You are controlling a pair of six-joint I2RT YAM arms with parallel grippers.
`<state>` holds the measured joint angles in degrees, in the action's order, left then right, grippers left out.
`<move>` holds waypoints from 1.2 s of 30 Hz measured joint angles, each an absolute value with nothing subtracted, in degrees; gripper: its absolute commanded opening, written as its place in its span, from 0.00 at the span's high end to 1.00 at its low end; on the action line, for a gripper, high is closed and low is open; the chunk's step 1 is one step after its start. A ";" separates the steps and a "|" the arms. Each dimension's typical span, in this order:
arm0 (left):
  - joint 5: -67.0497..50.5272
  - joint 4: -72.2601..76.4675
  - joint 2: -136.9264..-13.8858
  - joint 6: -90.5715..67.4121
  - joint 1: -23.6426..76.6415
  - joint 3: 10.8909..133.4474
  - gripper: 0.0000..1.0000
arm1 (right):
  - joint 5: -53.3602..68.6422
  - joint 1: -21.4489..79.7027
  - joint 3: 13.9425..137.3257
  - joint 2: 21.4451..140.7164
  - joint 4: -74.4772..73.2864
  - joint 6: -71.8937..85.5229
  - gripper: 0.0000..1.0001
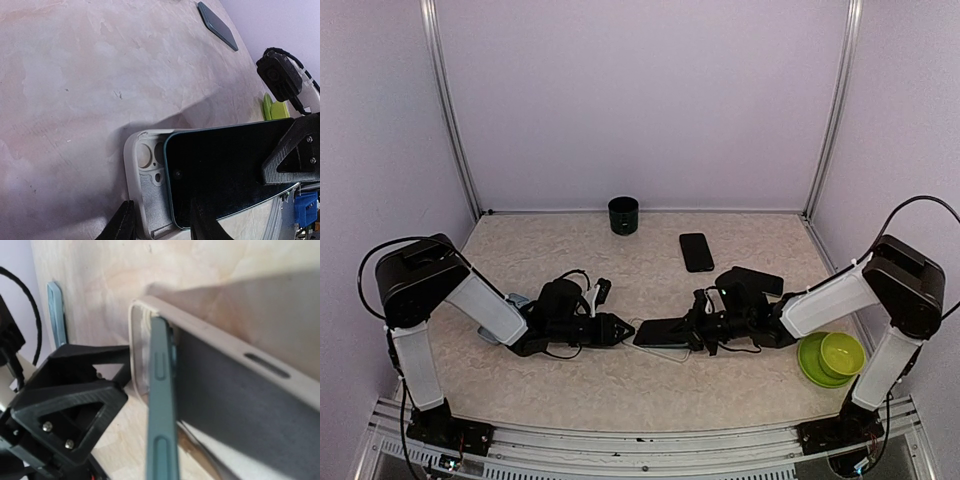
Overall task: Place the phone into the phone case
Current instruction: Install the phone into the phone case.
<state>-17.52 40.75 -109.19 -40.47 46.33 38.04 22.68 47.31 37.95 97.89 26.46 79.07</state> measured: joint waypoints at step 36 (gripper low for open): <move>-16.14 41.36 -109.89 -40.45 46.83 38.70 0.63 | 28.82 46.13 39.59 106.91 38.54 80.53 1.00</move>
<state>-16.14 41.36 -109.89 -40.45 46.83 38.70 28.82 46.13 39.59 106.91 38.54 80.53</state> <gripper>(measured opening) 0.372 0.066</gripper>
